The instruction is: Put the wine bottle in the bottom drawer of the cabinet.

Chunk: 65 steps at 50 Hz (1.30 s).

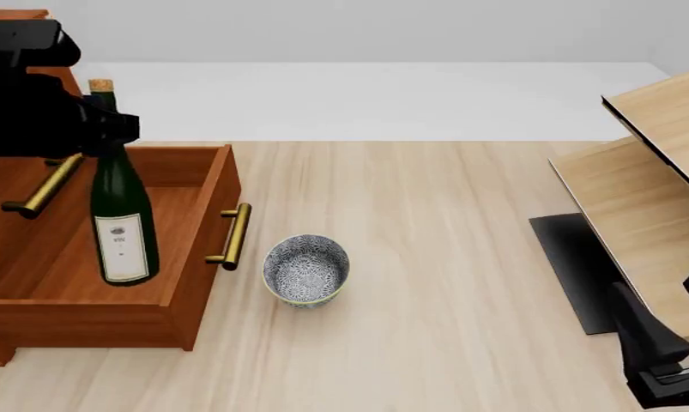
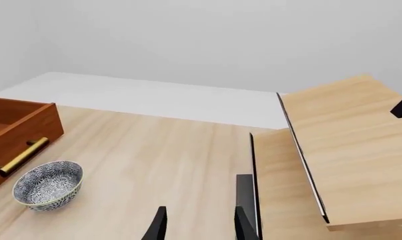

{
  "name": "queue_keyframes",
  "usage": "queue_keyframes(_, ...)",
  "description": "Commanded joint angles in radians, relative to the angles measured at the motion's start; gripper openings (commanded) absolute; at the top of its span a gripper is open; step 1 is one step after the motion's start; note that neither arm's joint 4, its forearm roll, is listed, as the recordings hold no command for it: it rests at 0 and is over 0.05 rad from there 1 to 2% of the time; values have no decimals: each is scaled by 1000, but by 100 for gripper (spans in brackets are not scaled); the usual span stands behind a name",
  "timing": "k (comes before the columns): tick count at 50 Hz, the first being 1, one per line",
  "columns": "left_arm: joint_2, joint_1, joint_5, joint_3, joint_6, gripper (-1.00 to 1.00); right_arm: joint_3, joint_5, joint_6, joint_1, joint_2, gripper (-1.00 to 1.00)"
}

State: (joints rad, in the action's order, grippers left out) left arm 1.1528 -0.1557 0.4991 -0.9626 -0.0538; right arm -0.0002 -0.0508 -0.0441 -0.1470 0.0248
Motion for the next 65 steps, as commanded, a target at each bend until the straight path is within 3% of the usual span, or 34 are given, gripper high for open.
queue_keyframes(1, 8, 2, -31, 17, 5, -100, 0, -8, -1, 0, -7, 100)
queue_keyframes(65, 77, 8, -156, 133, -8, -100, 0, -2, -3, 5, 2, 100)
